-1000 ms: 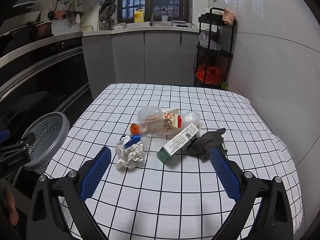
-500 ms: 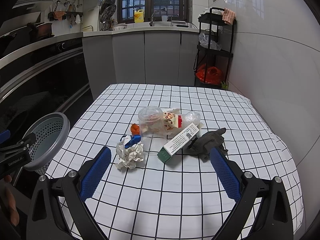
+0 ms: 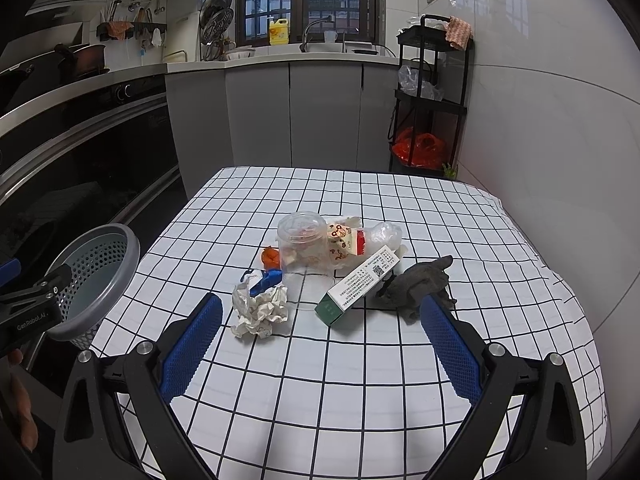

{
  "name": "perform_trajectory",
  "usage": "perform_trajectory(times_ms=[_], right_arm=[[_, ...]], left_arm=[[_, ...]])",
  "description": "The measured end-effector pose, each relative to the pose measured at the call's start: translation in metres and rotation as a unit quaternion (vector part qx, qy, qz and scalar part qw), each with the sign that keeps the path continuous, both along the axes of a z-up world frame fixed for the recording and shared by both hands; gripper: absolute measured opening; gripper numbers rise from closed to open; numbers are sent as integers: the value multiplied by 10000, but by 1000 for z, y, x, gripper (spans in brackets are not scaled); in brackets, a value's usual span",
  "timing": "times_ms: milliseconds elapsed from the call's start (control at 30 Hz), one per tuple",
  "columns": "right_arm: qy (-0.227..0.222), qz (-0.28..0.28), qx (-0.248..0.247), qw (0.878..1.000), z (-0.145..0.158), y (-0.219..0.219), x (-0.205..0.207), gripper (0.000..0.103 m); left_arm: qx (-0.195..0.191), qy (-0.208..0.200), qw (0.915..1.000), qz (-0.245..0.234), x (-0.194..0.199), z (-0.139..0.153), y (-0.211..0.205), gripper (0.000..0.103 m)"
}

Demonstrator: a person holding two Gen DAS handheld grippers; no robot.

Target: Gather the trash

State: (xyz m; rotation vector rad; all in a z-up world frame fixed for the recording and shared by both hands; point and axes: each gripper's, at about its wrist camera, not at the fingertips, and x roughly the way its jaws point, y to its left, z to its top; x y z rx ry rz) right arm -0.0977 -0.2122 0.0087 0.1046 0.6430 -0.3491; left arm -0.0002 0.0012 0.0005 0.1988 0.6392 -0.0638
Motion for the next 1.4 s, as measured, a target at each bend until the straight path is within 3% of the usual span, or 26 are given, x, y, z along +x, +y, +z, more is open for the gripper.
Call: perform_trajectory(times_ms=[1400], right_arm=[[29, 13, 47, 10000, -2, 0, 1, 95]], left_arm=[[2, -2, 10000, -3, 0, 0, 1, 97]])
